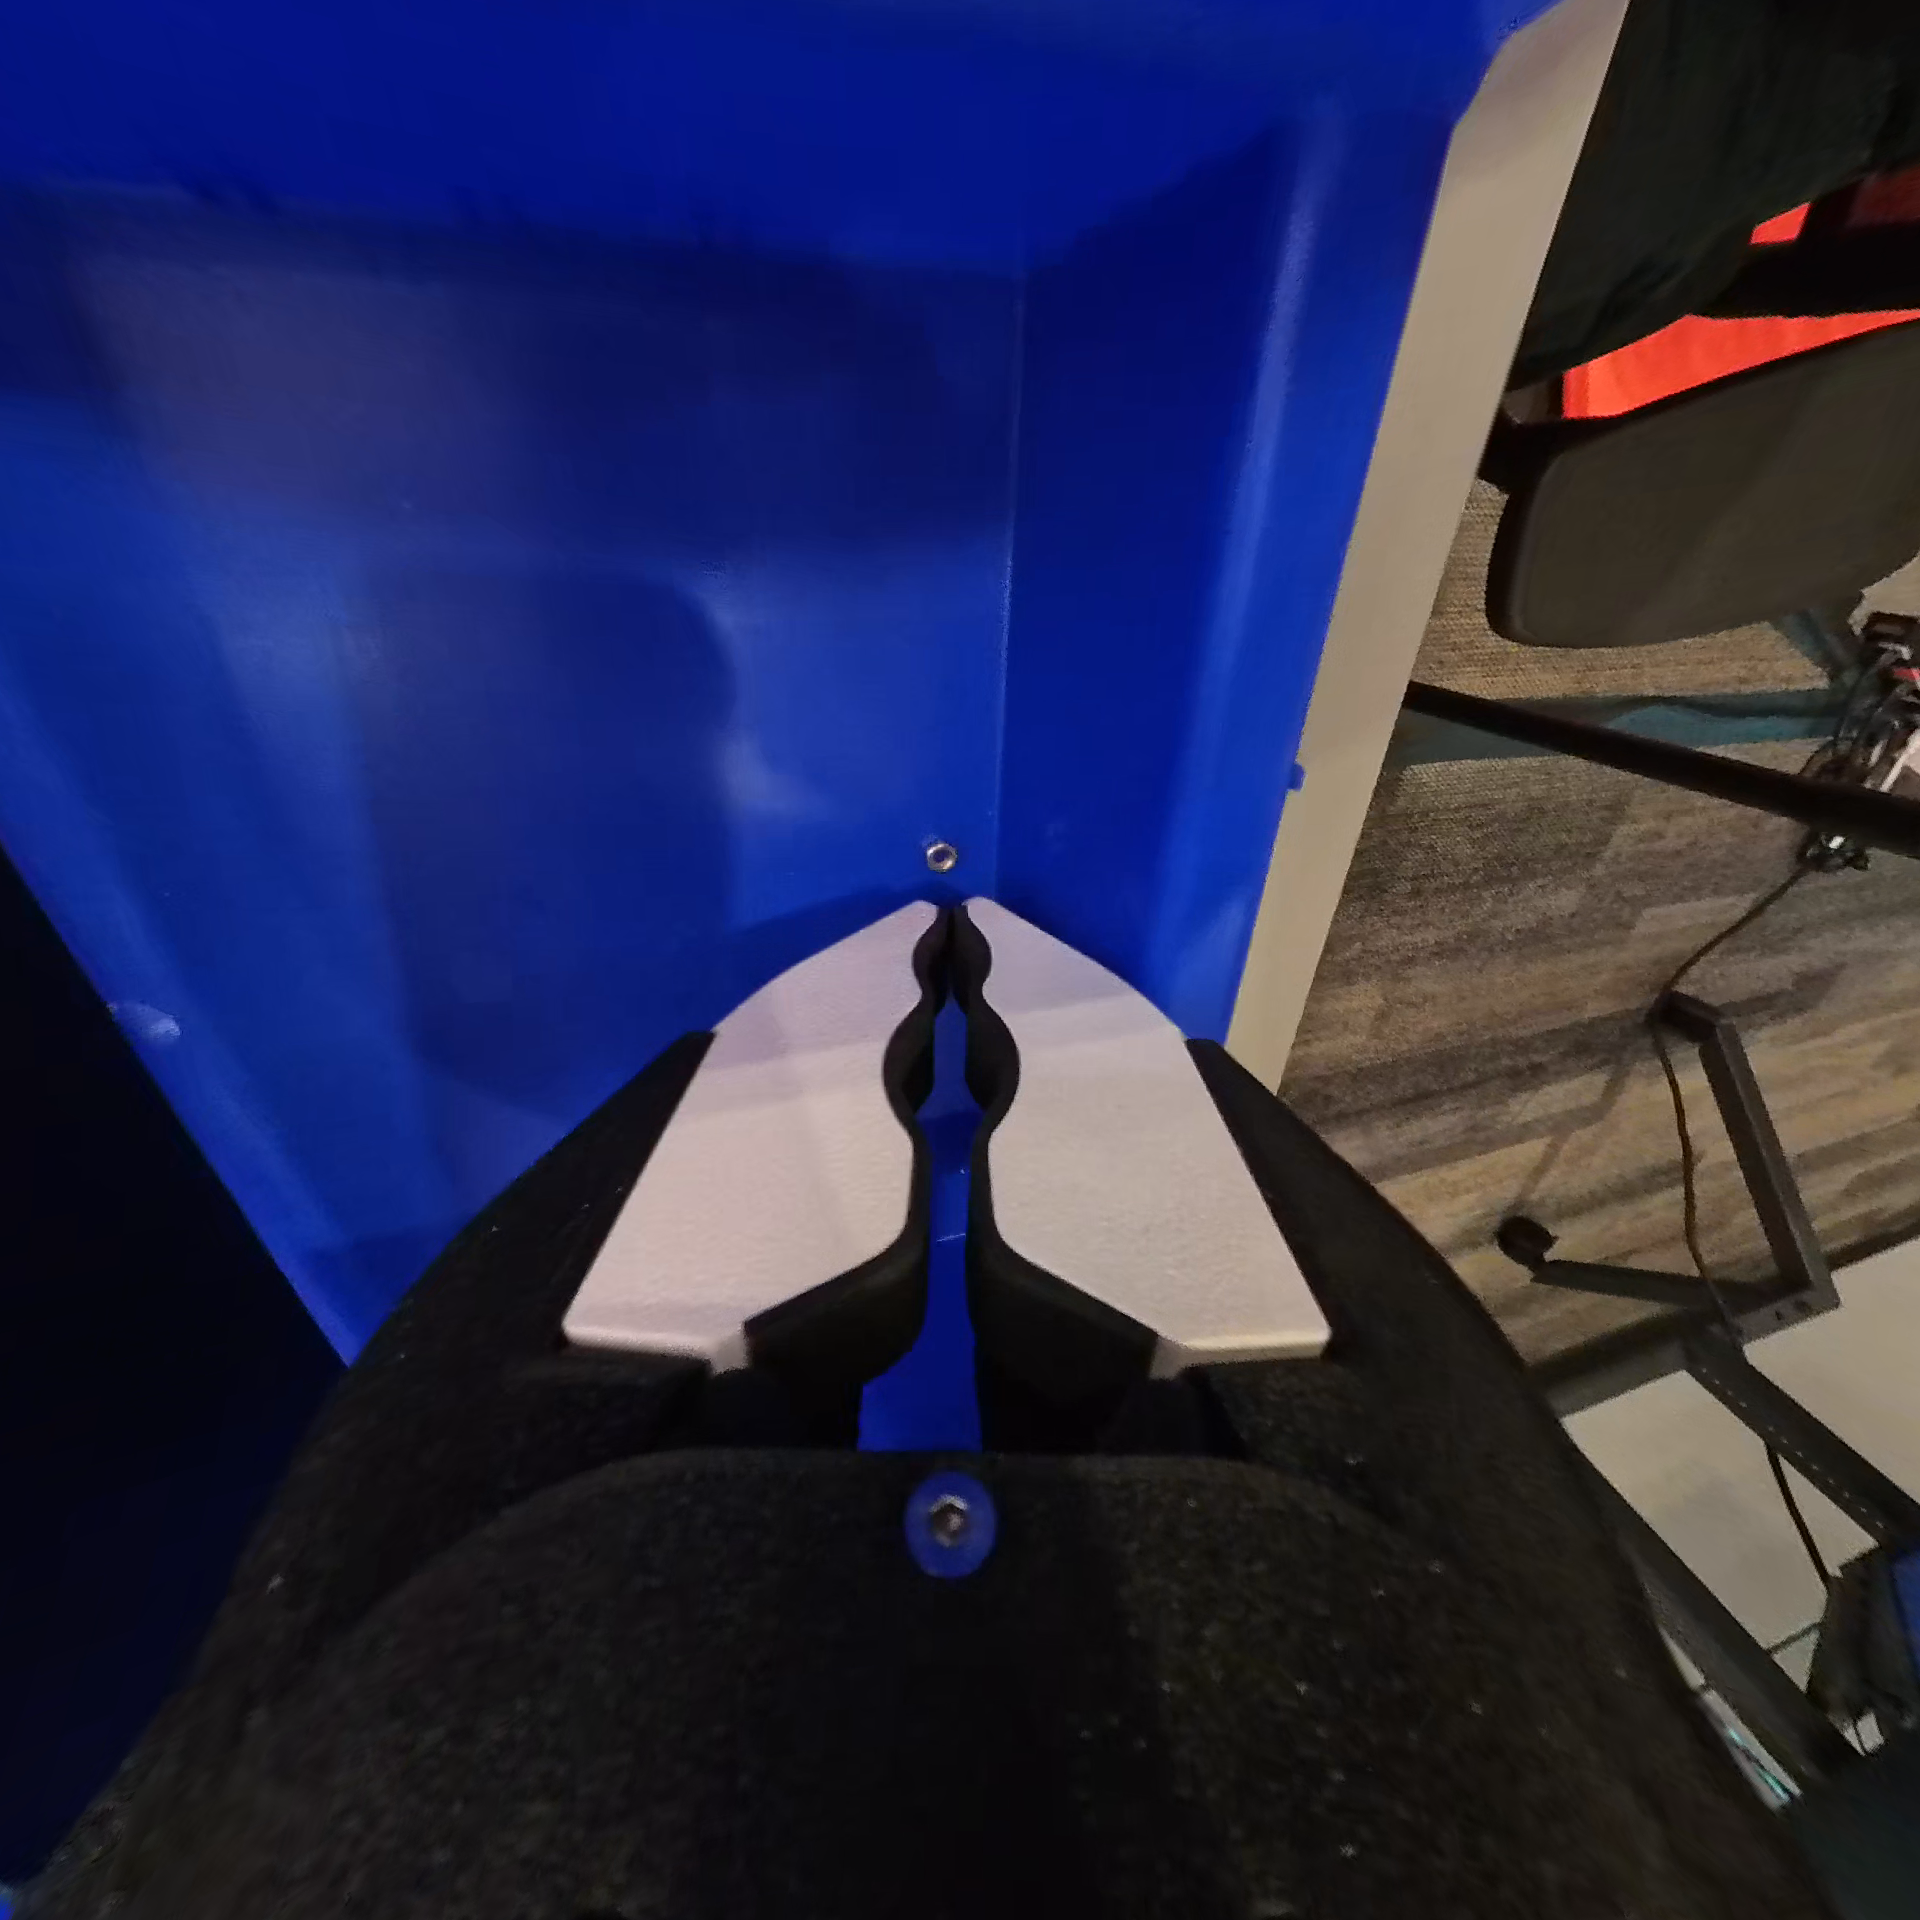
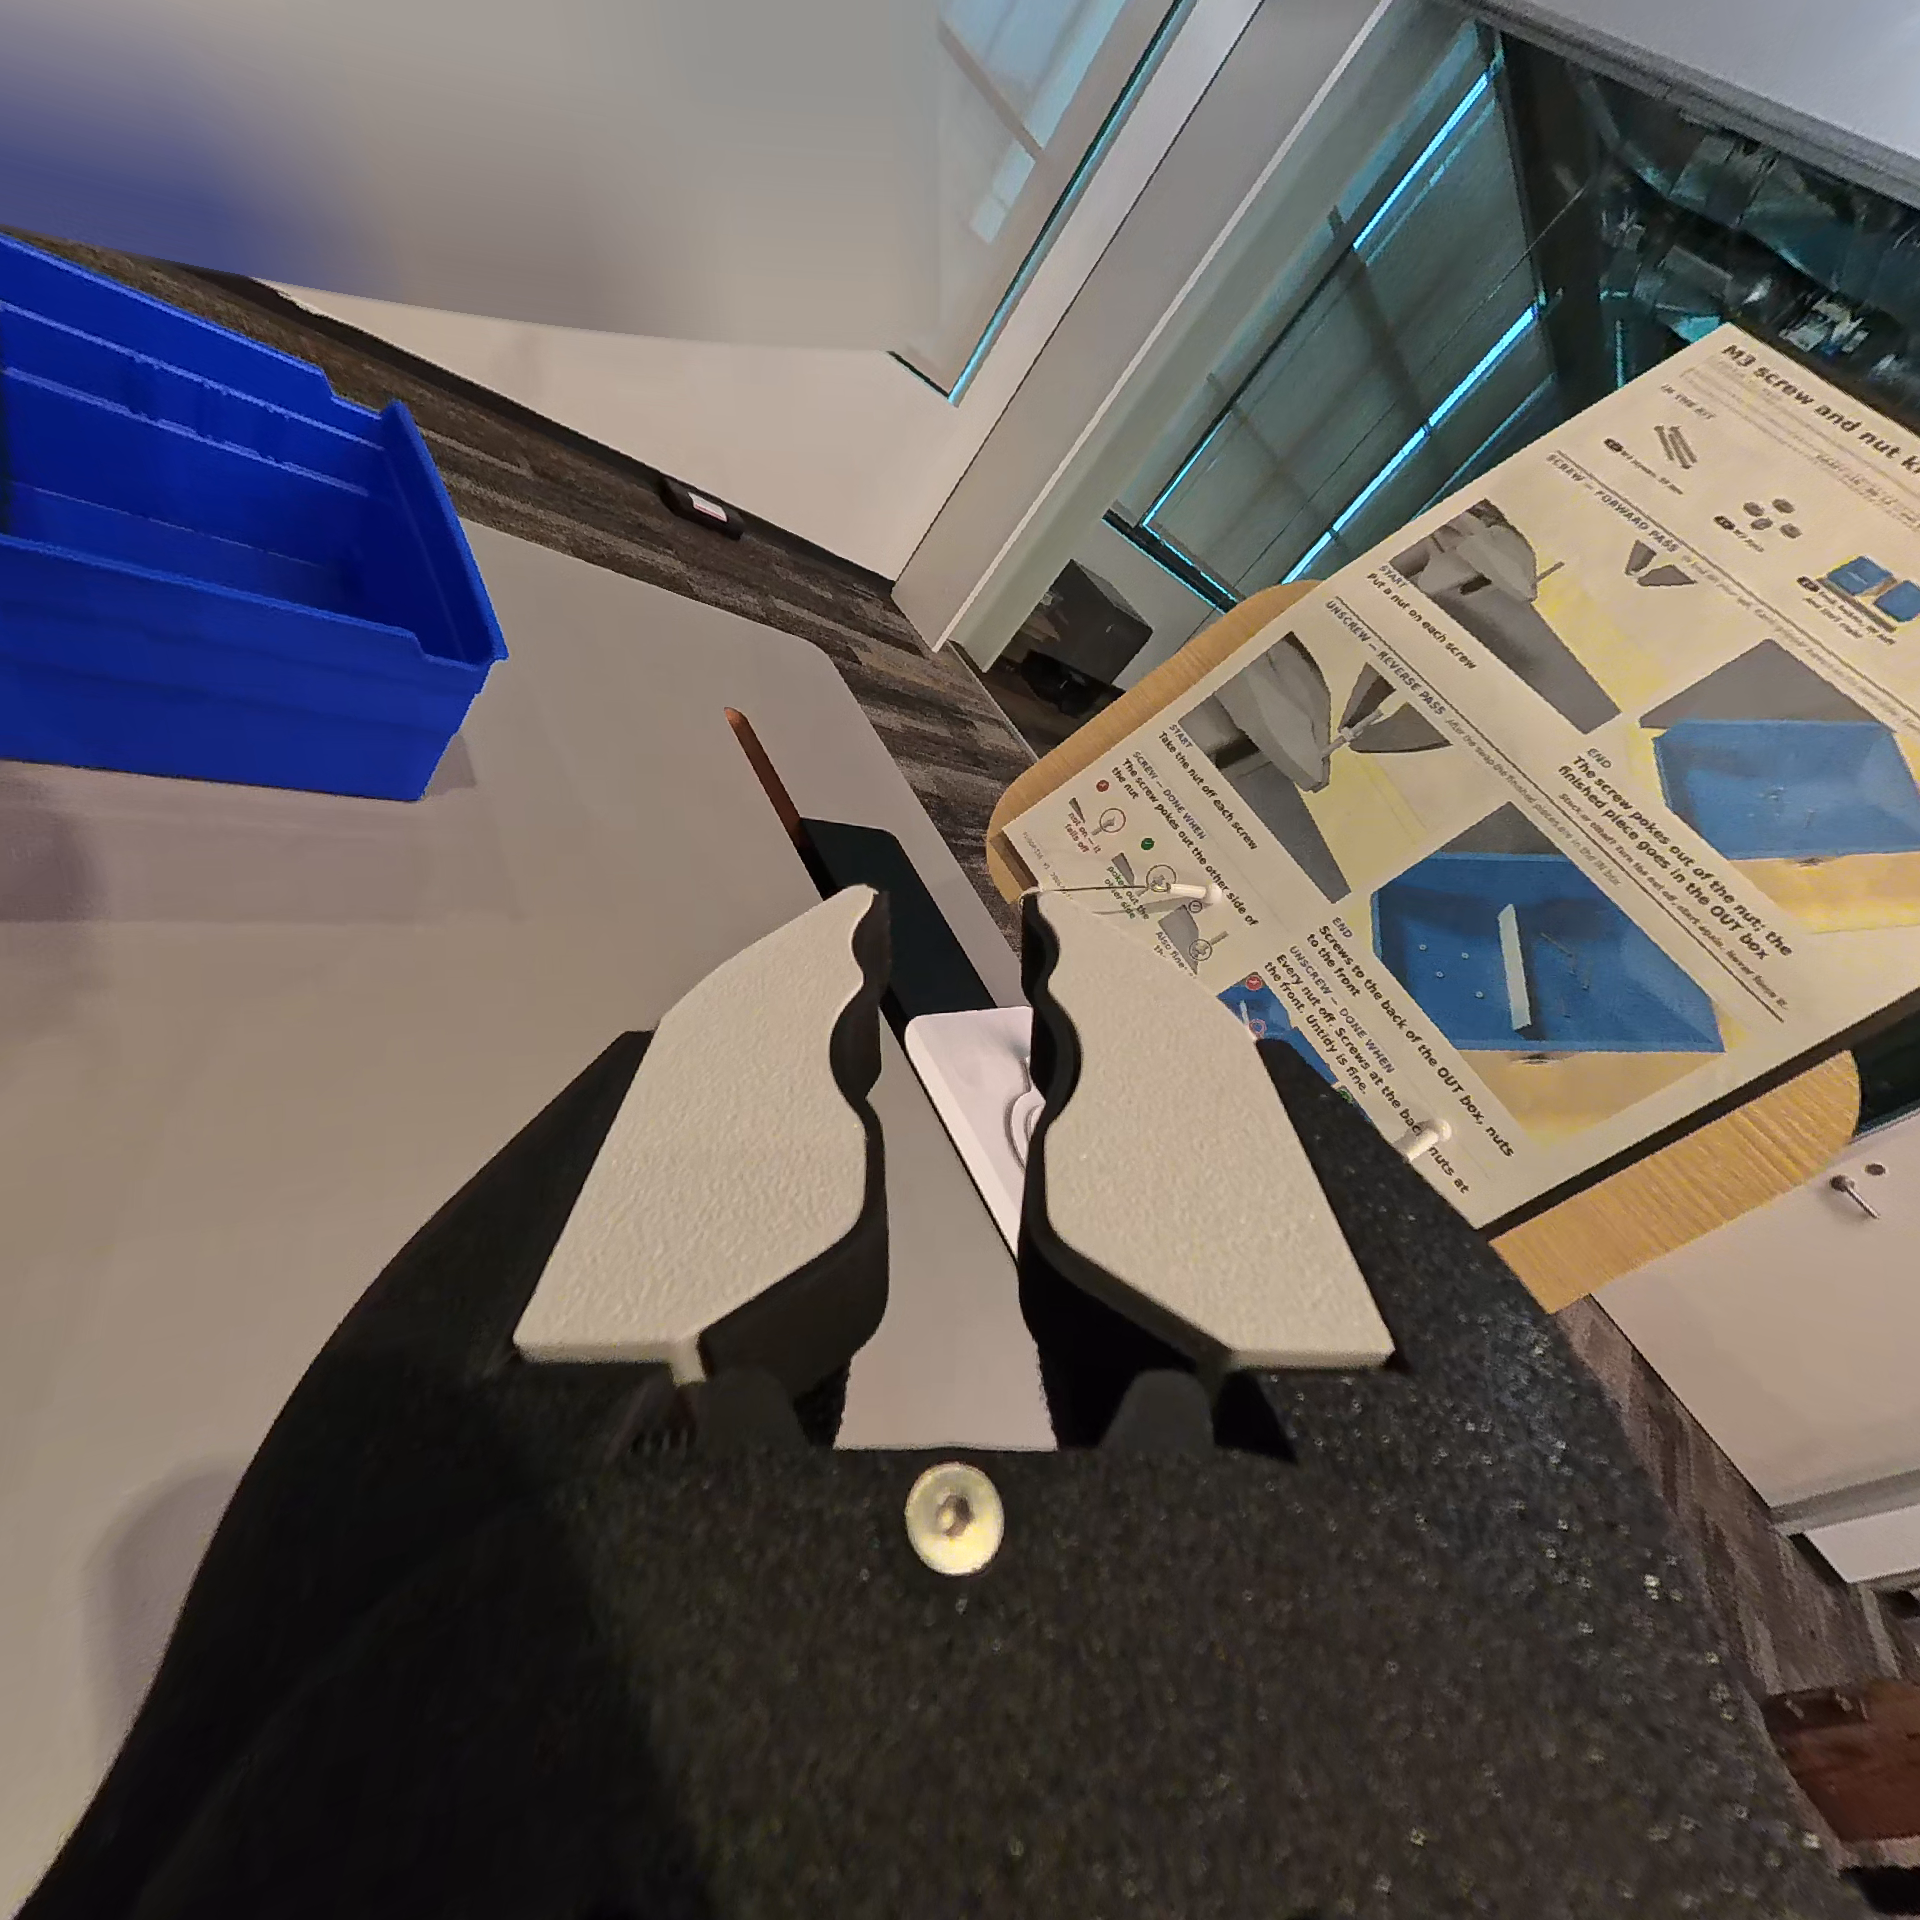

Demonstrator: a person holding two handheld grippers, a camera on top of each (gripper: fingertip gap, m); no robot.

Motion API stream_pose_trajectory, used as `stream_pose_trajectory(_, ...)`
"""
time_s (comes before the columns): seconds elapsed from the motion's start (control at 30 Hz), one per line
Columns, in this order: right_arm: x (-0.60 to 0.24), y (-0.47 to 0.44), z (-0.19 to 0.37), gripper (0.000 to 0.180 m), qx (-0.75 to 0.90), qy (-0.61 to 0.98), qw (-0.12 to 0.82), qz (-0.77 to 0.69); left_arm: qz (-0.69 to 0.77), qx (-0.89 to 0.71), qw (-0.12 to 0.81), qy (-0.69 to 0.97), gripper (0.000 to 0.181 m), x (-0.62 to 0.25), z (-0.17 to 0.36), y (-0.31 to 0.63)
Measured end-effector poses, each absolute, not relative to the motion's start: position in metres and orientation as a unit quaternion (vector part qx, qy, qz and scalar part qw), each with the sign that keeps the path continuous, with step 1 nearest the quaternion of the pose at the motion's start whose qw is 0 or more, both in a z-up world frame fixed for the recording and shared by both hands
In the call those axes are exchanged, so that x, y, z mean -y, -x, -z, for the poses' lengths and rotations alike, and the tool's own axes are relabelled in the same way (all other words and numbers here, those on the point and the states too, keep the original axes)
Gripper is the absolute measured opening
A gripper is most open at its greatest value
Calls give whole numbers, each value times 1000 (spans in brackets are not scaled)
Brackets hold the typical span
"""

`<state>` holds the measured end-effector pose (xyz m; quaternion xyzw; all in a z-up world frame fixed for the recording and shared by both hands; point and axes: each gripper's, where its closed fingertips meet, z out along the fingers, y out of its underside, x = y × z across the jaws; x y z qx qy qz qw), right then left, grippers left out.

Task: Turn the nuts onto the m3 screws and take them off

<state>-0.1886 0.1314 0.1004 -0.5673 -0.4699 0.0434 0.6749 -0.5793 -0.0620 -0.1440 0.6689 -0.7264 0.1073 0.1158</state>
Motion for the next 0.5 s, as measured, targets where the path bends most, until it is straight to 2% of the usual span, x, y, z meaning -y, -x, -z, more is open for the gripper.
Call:
stream_pose_trajectory(0.3,-132,186,-102,24,467,567,677,-39,-125,703,121,-690,0,63,145,573)
stream_pose_trajectory(0.5,-132,186,-101,24,471,567,675,-36,-165,602,113,-773,0,56,145,553)
